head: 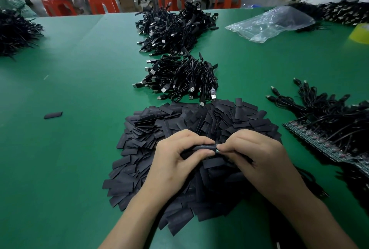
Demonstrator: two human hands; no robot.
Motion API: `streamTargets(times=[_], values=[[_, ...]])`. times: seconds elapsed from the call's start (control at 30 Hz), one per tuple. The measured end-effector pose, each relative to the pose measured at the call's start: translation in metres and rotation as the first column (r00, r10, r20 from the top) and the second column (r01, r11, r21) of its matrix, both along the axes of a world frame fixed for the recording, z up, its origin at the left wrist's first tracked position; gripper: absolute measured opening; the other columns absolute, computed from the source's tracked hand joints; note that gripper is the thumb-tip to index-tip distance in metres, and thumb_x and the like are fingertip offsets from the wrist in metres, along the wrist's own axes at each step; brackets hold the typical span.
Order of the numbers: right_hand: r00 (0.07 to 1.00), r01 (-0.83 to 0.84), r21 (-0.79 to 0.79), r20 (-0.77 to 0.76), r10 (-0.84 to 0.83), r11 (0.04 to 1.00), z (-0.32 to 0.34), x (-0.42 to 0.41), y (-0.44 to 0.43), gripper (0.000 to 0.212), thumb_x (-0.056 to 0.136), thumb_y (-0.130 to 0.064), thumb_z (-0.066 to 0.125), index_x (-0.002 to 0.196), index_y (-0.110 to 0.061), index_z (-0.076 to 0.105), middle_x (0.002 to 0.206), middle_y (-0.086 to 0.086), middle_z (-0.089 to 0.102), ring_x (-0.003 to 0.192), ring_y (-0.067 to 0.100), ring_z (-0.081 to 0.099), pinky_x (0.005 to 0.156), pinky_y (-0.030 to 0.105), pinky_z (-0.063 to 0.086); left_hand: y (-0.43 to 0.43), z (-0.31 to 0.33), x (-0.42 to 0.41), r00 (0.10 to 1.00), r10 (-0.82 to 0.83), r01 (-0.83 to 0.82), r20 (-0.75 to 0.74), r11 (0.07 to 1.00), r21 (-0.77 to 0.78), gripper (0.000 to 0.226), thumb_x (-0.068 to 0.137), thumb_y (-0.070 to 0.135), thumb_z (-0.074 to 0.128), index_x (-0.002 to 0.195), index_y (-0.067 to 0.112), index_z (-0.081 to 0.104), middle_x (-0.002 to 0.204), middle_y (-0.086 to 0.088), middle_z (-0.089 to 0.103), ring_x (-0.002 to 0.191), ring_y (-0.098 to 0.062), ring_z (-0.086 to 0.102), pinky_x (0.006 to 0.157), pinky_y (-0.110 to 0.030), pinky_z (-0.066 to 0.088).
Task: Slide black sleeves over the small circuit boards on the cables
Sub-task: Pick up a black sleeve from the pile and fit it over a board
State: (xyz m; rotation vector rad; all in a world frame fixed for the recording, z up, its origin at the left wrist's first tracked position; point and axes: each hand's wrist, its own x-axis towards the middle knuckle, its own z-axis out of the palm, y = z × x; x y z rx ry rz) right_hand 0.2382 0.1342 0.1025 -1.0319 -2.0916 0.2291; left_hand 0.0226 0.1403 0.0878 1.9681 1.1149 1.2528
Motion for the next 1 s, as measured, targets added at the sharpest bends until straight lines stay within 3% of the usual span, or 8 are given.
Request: streamTargets(times=[0.1, 0.3, 0.43, 1.0], values=[[0.999, 0.011, -0.018, -0.034, -0.011, 1.0, 0.0, -0.002, -0.001, 0.005, 0.092, -0.015, 0.071, 0.09, -0.012, 0.074, 0.09, -0.007, 0.068, 0.086, 0.011, 0.066, 0.076, 0.03, 0.053, 0.0, 0.001, 0.001, 1.0, 0.004, -0.004, -0.012, 1.0, 0.01, 0.014, 0.088, 0.023, 0.079, 0.102, 0.02, 0.08, 0.096, 0.014, 0.073, 0.094, -0.009, 0.07, 0.083, -0.018, 0.05], [0.975, 0.136, -0.136, -0.157, -0.156, 0.981, 0.003, -0.004, -0.003, 0.012, 0.088, -0.03, 0.079, 0.098, -0.028, 0.072, 0.091, -0.021, 0.069, 0.088, -0.006, 0.065, 0.077, 0.006, 0.044, 0.0, 0.002, 0.002, 0.998, 0.064, -0.065, 0.015, 0.996, 0.056, 0.016, 0.088, 0.02, 0.079, 0.103, 0.018, 0.081, 0.097, 0.012, 0.073, 0.093, -0.012, 0.07, 0.082, -0.019, 0.05], [0.969, 0.15, -0.116, -0.181, -0.17, 0.982, 0.001, -0.009, -0.006, 0.004, 0.088, -0.024, 0.075, 0.091, -0.024, 0.075, 0.089, -0.021, 0.071, 0.086, -0.005, 0.066, 0.074, 0.01, 0.047, -0.001, 0.002, 0.002, 0.996, 0.091, -0.092, 0.021, 0.993, 0.068, 0.017, 0.087, 0.019, 0.079, 0.103, 0.017, 0.081, 0.097, 0.01, 0.073, 0.093, -0.011, 0.07, 0.083, -0.017, 0.049], [0.957, 0.169, -0.068, -0.226, -0.18, 0.983, -0.003, -0.016, -0.01, 0.007, 0.086, -0.021, 0.077, 0.088, -0.015, 0.078, 0.086, -0.013, 0.074, 0.085, -0.004, 0.068, 0.074, 0.015, 0.051, -0.006, 0.001, 0.007, 0.993, 0.12, -0.121, 0.016, 0.985, 0.125, 0.016, 0.088, 0.016, 0.079, 0.104, 0.015, 0.08, 0.099, 0.011, 0.071, 0.094, -0.006, 0.068, 0.083, -0.014, 0.046]])
